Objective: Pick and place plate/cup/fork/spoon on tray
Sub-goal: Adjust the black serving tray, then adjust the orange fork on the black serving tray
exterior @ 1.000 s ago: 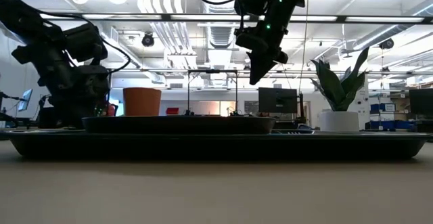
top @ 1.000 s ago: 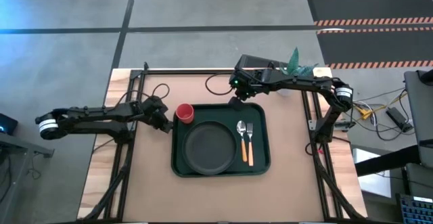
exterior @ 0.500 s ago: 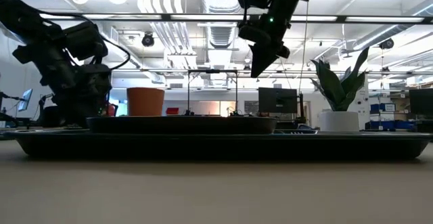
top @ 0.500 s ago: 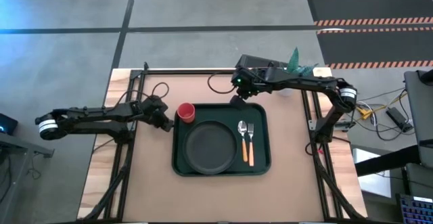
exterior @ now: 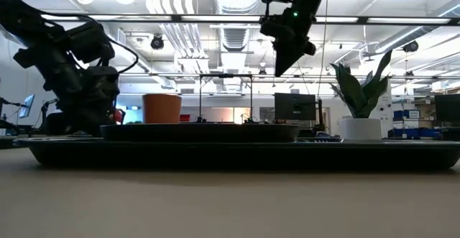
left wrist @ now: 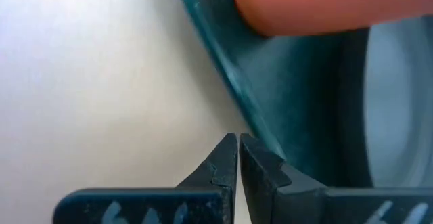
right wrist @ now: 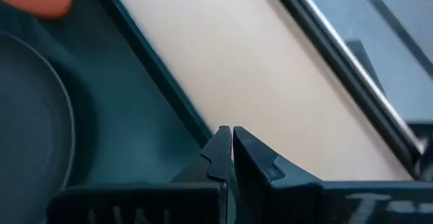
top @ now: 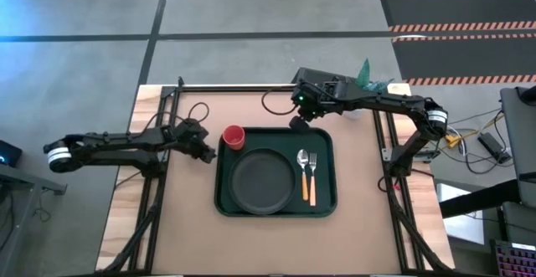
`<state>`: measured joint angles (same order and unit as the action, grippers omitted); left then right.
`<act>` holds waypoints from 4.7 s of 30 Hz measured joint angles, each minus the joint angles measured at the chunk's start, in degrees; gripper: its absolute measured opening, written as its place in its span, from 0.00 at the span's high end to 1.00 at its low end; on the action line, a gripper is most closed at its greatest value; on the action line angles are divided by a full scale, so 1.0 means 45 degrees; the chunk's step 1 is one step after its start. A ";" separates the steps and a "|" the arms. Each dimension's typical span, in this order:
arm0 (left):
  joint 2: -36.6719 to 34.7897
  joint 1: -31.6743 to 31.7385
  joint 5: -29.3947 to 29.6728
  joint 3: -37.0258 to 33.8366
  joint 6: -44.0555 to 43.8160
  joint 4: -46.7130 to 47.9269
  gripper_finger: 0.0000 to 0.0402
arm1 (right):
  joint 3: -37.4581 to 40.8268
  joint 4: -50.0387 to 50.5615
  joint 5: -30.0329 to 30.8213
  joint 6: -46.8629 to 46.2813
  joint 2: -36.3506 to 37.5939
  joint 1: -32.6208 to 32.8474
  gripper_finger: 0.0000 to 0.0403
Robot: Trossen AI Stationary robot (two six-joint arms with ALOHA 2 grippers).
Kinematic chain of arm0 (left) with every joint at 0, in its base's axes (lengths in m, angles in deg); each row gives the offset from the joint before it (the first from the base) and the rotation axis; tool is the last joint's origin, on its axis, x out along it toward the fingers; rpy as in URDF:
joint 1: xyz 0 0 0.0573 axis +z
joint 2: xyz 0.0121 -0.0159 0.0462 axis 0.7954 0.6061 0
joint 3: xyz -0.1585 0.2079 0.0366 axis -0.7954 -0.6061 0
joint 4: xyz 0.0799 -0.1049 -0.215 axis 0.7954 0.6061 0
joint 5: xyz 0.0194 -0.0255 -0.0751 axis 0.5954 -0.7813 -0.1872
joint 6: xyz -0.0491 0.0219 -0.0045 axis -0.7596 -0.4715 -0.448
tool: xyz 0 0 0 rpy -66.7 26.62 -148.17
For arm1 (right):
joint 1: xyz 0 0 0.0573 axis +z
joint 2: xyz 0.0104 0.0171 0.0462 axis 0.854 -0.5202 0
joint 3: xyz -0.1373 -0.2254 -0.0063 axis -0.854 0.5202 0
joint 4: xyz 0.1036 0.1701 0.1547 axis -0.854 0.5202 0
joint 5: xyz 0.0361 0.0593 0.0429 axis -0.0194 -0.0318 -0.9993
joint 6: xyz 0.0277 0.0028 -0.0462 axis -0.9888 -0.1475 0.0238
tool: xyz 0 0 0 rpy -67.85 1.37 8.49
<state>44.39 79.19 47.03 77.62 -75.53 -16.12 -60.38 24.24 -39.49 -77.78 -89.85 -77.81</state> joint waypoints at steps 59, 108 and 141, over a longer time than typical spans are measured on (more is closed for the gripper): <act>-0.8066 -0.0428 0.1398 0.5868 0.1558 0.3797 1.00 | 0.1715 -0.2338 0.2875 -0.1010 0.6144 0.3280 0.98; -0.7079 -0.0418 0.1245 0.5089 0.3228 0.1151 1.00 | 0.6907 -0.4337 -0.2046 -0.9790 0.3799 0.7712 0.98; -0.7061 -0.0418 0.1248 0.5089 0.3473 0.1149 1.00 | 0.6921 -0.6865 -0.1200 -1.4276 0.0699 1.1356 0.98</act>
<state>12.62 77.31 52.65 100.52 -59.90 -10.94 -29.24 -6.66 -44.89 -142.02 -86.71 -26.71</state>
